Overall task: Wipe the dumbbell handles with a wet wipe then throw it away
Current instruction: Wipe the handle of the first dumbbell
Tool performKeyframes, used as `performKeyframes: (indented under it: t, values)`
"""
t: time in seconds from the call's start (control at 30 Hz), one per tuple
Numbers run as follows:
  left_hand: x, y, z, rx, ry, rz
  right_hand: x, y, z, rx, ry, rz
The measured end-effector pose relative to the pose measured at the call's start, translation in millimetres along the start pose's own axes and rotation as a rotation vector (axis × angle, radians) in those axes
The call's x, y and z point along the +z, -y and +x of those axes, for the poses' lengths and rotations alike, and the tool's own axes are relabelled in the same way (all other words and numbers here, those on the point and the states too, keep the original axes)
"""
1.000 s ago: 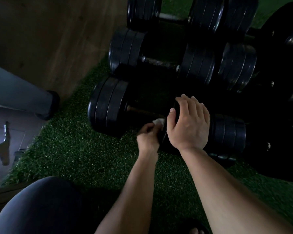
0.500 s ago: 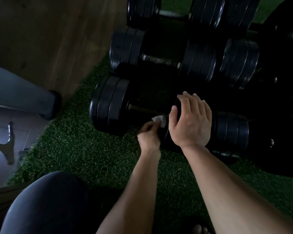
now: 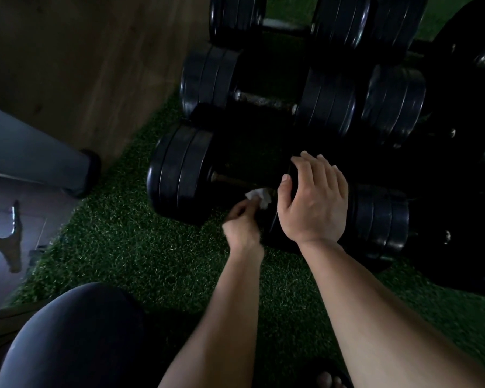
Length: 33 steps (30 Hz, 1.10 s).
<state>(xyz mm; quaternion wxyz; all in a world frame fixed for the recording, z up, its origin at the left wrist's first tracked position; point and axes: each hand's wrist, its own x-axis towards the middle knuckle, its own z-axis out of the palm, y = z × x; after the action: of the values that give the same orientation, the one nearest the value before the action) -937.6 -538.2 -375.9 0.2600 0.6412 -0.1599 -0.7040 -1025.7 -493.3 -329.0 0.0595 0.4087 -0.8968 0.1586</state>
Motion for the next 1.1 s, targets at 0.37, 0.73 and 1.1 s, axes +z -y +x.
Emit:
performKeyframes:
  t: [0.37, 0.73, 1.1]
  values:
    - [1.4, 0.5, 6.3, -0.011, -0.035, -0.054, 1.3, -0.6, -0.2, 0.005, 0.002, -0.002]
    - [-8.5, -21.6, 25.9, 0.044, -0.092, -0.169, 0.2, -0.5, -0.2, 0.005, 0.005, -0.003]
    - [-5.8, -26.5, 19.9, 0.071, -0.128, -0.122, 0.2, -0.7, 0.0, 0.008, 0.023, -0.008]
